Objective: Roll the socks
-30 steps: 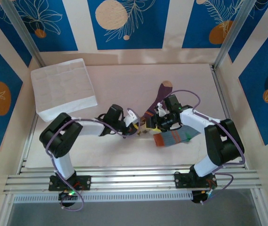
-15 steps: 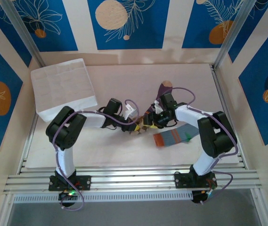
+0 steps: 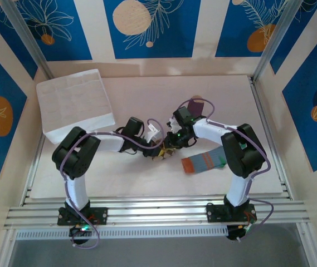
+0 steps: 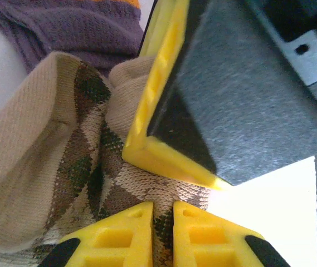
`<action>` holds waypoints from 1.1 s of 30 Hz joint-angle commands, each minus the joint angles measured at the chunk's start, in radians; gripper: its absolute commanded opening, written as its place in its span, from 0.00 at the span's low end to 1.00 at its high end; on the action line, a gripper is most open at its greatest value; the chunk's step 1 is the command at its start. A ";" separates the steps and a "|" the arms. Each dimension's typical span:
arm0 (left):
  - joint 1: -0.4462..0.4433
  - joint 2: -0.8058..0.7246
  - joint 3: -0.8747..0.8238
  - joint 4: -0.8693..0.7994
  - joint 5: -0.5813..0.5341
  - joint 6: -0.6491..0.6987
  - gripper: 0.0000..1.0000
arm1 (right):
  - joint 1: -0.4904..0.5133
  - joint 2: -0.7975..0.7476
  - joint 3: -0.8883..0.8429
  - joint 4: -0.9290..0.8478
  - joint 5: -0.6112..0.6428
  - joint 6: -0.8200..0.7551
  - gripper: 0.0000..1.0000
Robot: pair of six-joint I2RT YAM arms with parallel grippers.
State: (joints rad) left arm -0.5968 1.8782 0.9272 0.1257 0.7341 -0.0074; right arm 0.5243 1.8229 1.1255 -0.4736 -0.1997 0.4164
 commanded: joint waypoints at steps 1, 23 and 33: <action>-0.044 0.018 -0.086 -0.164 -0.169 0.052 0.15 | 0.052 0.014 -0.005 -0.151 0.040 -0.002 0.15; -0.263 -0.350 -0.340 0.089 -0.425 0.365 0.33 | 0.117 0.046 -0.044 -0.295 0.079 0.050 0.09; -0.302 -0.558 -0.539 0.367 -0.555 0.455 0.38 | 0.117 0.073 0.014 -0.334 0.061 0.044 0.09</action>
State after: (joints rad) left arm -0.8669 1.3487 0.4259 0.3824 0.2428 0.3767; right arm 0.6292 1.8462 1.1584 -0.7361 -0.1837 0.4648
